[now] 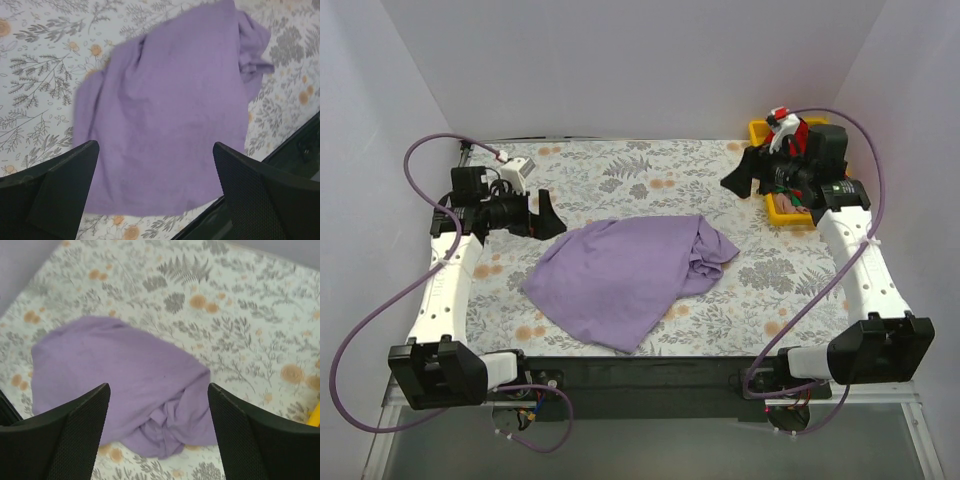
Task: Fold and stack the t-shirts
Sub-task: Move the tshirt to the center of the board, then flatten the tshirt out
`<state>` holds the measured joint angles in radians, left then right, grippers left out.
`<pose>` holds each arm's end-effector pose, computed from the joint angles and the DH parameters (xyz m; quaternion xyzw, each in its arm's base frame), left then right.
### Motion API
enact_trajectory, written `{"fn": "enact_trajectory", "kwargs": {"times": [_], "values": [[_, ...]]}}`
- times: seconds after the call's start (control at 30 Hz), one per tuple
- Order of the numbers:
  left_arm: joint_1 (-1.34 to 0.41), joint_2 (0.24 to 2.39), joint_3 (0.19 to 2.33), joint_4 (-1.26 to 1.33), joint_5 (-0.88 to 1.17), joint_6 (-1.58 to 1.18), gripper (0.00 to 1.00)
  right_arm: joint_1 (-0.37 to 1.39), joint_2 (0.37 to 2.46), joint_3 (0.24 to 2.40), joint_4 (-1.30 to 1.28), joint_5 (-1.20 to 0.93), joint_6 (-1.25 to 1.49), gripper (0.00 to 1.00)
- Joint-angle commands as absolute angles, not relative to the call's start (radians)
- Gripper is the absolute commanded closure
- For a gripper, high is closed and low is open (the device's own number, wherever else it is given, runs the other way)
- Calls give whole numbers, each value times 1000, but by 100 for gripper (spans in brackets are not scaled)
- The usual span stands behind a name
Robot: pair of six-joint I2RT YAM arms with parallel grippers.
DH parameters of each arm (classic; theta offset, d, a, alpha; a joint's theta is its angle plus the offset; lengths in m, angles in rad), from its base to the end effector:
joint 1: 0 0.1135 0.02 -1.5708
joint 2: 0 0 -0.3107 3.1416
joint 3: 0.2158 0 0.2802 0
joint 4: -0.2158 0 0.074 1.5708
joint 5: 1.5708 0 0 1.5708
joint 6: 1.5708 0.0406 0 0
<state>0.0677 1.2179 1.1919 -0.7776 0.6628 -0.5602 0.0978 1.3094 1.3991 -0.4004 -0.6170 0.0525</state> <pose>0.2625 -0.0072 0.3816 -0.1550 0.8716 -0.3789 0.2697 0.3051 0.0535 0.4652 -0.1963 0.7656 0.2868 0.5414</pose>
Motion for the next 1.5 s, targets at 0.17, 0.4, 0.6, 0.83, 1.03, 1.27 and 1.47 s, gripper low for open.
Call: {"fn": "enact_trajectory", "kwargs": {"times": [0.17,0.4,0.6,0.83,1.03,1.27,1.47], "values": [[-18,1267,1163,-1083,746,-160,4,147,1322,1161,-643,-509,-382,28],[-219,1304,965,-1019,474,-89,14,235,1422,1031,-652,-376,-460,44],[-268,1394,905,-871,325,-135,25,307,1561,1028,-589,-283,-428,49],[-265,1600,911,-735,178,-187,44,322,1721,1083,-517,-175,-368,52],[-149,1788,1095,-712,189,-239,54,301,1868,1186,-477,-40,-370,52],[-2,1953,1451,-830,405,-324,58,250,1961,1386,-472,9,-390,53],[-31,1751,1402,-976,620,-175,37,267,1821,1416,-581,-172,-397,51]]}}
